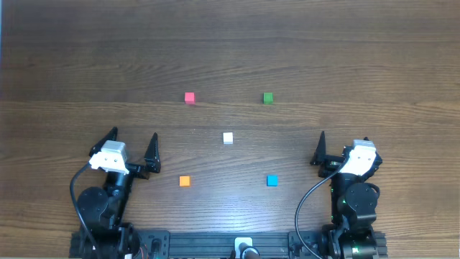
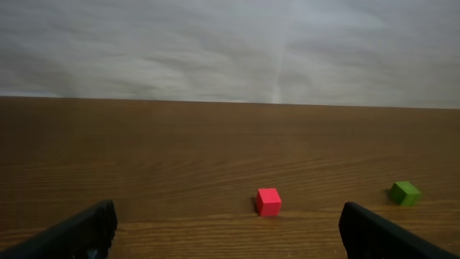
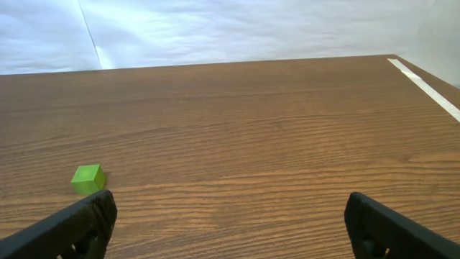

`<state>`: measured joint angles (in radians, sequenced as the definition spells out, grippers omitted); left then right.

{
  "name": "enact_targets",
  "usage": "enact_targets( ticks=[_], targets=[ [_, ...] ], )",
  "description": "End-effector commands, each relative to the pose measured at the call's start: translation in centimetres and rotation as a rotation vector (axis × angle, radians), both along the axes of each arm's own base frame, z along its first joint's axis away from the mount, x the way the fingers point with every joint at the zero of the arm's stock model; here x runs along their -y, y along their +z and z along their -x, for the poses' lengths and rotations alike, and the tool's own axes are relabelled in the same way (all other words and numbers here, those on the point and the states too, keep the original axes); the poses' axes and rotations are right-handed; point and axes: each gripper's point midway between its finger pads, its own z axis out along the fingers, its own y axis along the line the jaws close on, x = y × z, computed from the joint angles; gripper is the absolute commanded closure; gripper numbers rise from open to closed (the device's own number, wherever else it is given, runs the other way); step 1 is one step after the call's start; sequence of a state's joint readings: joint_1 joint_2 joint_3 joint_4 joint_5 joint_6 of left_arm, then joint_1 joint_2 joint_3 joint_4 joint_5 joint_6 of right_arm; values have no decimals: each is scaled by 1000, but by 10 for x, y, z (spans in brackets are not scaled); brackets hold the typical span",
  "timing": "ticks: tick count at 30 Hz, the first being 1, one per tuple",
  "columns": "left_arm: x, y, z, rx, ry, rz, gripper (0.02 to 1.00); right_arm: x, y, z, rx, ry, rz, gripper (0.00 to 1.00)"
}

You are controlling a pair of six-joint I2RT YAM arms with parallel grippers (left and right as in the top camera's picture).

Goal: Stack Cubes

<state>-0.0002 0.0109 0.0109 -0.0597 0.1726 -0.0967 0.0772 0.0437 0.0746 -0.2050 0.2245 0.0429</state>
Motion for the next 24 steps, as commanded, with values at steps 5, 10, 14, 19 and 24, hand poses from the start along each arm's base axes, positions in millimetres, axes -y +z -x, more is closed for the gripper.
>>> enact_targets(
  ticks=[5,10,14,19,24],
  targets=[
    [1,-1,0,2,-9,-9,20,4,-1,1,4,-20,10,9],
    [2,-2,0,-7,-14,25,20,4,-1,1,4,-20,9,7],
    [2,-7,-2,-66,-7,105,23,4,-1,1,4,-20,10,9],
    [9,12,-6,-181,-37,134,23,4,-1,1,4,-20,10,7],
    [15,45,-22,-376,-54,167,20,4,-1,1,4,-20,10,7]
  ],
)
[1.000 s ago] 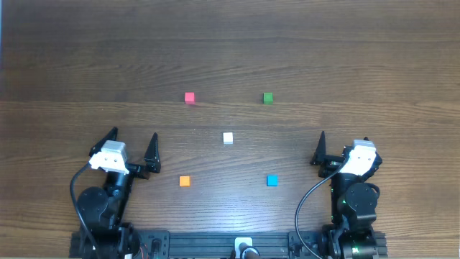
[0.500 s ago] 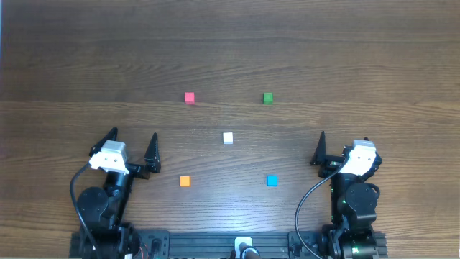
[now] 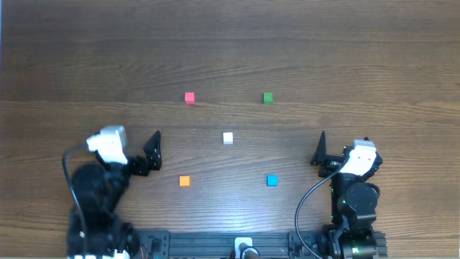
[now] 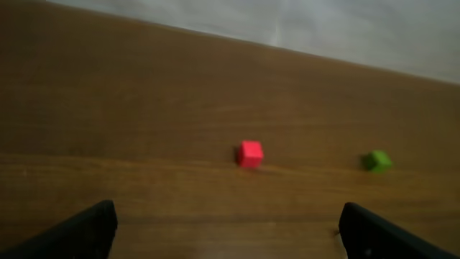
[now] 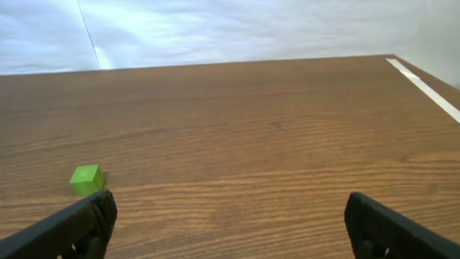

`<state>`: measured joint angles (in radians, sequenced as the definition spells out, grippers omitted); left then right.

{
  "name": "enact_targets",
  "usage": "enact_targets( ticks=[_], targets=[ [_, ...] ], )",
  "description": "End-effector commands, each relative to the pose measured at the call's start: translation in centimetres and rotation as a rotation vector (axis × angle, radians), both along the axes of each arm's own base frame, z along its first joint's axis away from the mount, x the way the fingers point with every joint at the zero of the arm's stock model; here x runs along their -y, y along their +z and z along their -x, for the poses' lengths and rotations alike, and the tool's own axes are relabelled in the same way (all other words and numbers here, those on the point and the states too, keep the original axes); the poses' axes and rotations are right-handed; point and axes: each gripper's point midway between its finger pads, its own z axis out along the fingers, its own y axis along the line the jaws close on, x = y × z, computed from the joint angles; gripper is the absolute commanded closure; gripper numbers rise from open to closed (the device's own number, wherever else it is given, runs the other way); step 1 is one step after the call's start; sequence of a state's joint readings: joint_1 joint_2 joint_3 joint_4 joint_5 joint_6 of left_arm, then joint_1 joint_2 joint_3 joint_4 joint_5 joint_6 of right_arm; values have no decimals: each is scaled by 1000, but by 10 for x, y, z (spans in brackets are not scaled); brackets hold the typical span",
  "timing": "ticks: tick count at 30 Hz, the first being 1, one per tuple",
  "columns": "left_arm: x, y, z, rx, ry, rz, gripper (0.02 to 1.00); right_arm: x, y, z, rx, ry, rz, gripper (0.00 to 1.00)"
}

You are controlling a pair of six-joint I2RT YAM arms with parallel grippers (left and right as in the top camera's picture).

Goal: Stack Cubes

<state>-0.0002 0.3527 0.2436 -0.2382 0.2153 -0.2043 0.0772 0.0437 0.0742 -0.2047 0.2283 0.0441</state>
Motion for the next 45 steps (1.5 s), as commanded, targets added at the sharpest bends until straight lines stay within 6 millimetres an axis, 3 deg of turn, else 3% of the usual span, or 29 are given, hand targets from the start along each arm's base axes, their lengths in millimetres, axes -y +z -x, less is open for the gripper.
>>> enact_targets(
  ticks=[1,5,10,14,20,23,32,45],
  targets=[
    [9,58,-21,-118,-35,63,20,3,-1,1,3,-16,10,9],
    [14,67,-41,-321,-33,88,20,3,-1,1,3,-16,10,9],
    [30,57,-74,-538,-69,78,20,3,-1,1,3,-16,10,9],
    [52,38,-101,-667,-114,54,20,3,-1,0,3,-16,10,7],
    [76,-13,-133,-846,-86,-13,20,3,-1,1,3,-16,10,7],
    [88,-34,-140,-894,-103,-34,23,3,-1,1,3,-16,10,9],
    [96,-94,-153,-978,17,-185,86,3,-1,1,4,-16,10,7],
    [100,-131,-165,-987,25,-215,132,3,-1,1,3,-16,10,7]
  ],
)
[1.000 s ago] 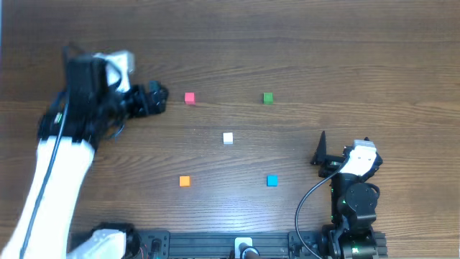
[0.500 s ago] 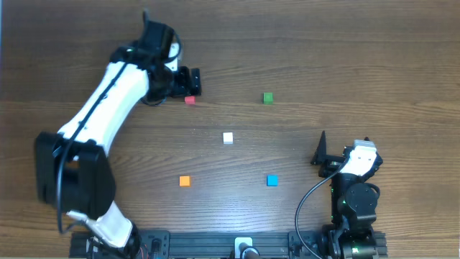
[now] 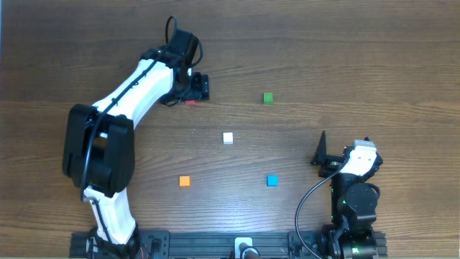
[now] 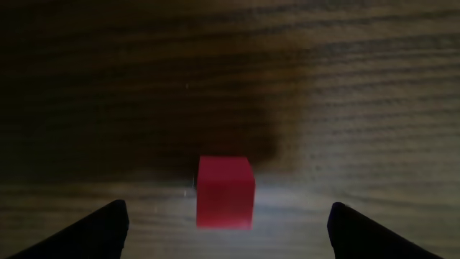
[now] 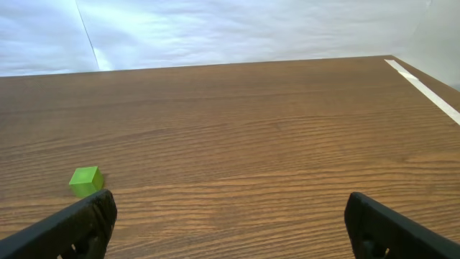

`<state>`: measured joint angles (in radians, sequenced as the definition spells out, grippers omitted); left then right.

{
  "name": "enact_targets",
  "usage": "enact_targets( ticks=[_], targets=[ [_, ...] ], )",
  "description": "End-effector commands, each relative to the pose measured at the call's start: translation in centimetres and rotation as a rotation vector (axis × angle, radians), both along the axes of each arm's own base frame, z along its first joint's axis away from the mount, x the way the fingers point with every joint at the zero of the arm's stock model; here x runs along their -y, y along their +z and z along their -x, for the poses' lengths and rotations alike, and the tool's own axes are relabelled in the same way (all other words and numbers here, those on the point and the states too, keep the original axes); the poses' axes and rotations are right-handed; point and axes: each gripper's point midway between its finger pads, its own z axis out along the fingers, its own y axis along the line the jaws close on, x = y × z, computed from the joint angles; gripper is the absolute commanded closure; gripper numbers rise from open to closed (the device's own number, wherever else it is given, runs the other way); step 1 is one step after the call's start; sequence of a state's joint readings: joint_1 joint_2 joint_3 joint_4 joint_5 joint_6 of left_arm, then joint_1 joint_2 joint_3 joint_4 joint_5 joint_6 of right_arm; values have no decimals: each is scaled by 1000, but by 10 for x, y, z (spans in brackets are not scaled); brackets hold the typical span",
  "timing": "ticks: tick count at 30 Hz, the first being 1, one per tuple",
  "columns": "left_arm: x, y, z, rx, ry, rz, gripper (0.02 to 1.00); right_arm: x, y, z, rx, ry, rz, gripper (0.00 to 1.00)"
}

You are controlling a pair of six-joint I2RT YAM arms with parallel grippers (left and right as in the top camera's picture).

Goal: Stack Cubes

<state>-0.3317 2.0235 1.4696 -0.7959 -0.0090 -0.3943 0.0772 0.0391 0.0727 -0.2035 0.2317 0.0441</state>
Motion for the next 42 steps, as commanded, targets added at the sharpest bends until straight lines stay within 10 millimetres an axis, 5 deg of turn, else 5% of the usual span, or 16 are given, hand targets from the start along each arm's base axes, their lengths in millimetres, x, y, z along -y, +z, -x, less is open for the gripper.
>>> enact_targets(
  ticks=[1,17,42],
  targets=[
    [-1,-11,-9,3,15,-16,139,3,-2,0,-1,-13,10,7],
    [7,-27,-7,-16,-85,-27,264,3,-2,0,-1,-13,10,7],
    [10,-31,-5,-26,-42,-25,667,3,-2,0,-1,-13,10,9]
  ],
)
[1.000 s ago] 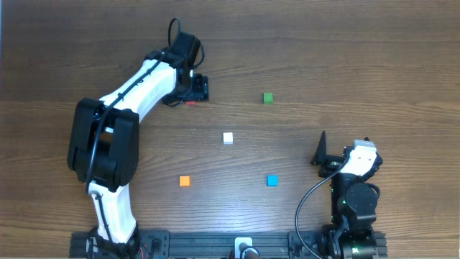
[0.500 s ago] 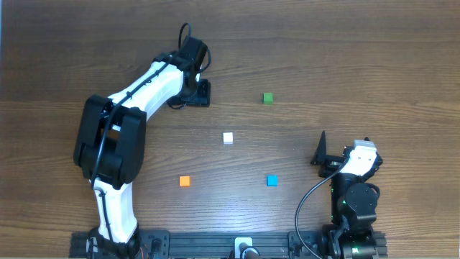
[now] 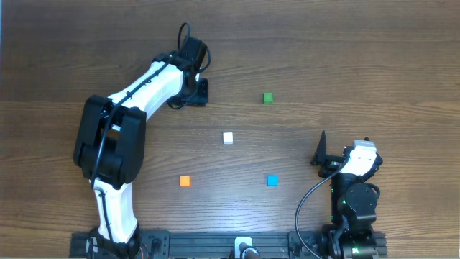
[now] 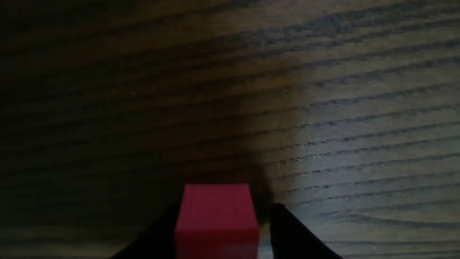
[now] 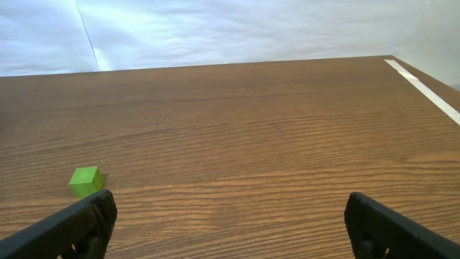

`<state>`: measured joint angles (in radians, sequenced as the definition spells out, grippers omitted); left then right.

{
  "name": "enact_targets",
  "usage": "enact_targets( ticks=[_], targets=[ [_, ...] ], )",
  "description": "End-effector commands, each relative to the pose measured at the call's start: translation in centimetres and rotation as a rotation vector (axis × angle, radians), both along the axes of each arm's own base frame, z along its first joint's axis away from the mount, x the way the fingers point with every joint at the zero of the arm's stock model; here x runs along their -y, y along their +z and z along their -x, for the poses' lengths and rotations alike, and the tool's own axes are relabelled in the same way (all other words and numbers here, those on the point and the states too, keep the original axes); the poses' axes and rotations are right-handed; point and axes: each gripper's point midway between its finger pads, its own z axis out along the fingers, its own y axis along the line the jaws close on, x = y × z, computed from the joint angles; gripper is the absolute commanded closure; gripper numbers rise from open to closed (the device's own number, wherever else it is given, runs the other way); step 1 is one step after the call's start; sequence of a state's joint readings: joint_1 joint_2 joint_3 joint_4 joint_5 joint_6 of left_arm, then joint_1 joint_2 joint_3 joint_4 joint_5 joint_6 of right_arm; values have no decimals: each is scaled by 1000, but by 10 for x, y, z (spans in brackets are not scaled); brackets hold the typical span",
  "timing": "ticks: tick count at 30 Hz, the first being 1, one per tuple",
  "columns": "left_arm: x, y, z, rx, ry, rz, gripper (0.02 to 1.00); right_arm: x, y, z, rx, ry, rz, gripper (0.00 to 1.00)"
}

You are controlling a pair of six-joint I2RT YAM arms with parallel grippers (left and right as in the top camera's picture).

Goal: Stack Cubes

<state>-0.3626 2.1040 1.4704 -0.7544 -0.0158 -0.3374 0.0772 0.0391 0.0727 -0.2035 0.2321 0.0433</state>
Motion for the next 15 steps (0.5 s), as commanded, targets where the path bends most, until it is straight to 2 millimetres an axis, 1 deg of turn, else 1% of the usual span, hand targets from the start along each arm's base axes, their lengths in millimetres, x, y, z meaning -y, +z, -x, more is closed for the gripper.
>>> enact_targets(
  ticks=[1,5,9,10,13,15],
  targets=[
    [-2,0,-6,3,45,4,678,3,-2,0,-1,-12,9,7],
    [-2,0,-6,2,45,4,730,3,-2,0,-1,-12,9,7],
    [-2,6,-6,10,50,8,761,3,-2,0,-1,-12,9,9],
    [-2,16,-6,24,64,16,772,3,-2,0,-1,-12,9,9],
    [-1,35,-6,49,74,35,785,3,-2,0,-1,-12,9,7],
    [1,49,-2,57,89,49,790,3,-2,0,-1,-12,9,9]
  ],
)
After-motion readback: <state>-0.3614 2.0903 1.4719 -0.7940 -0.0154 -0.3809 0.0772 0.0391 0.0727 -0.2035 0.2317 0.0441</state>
